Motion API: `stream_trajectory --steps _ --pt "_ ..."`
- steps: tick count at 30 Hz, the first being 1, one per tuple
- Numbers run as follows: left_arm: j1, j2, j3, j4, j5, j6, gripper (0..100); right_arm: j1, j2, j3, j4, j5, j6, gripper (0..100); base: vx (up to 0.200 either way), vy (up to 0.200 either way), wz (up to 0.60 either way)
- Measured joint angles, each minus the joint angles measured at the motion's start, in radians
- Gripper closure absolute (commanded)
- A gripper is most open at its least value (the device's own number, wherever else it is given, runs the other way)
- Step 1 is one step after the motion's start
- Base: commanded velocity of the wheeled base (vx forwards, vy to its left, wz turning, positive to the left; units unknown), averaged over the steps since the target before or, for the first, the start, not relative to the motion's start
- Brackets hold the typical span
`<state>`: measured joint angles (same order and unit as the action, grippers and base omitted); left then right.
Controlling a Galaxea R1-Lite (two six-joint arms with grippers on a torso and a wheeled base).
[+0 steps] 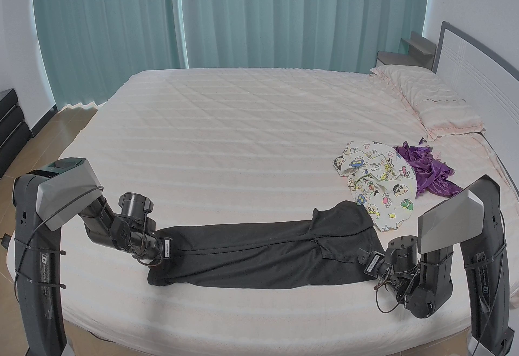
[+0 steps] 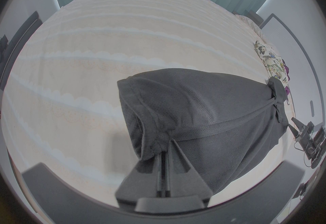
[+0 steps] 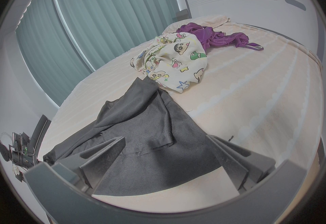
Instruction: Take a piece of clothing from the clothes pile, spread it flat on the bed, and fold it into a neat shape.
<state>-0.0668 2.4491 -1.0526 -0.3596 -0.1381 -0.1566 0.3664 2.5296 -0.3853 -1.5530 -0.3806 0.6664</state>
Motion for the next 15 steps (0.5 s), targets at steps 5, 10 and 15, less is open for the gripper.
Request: stream_trajectory --steps 5,10,15 --pt "0.034 -0.029 0.014 0.004 0.001 -0.009 100 0.000 0.000 0.000 0.000 0.000 0.001 0 0.000 0.000 0.00" --pt "0.076 -0.065 0.030 0.023 0.000 -0.009 100 -0.003 0.000 0.000 0.000 0.001 0.002 0 0.000 0.000 0.00" --pt "0.126 -0.098 0.038 0.054 -0.008 -0.008 100 -0.004 0.002 -0.001 0.000 0.001 0.002 0 0.000 0.000 0.00"
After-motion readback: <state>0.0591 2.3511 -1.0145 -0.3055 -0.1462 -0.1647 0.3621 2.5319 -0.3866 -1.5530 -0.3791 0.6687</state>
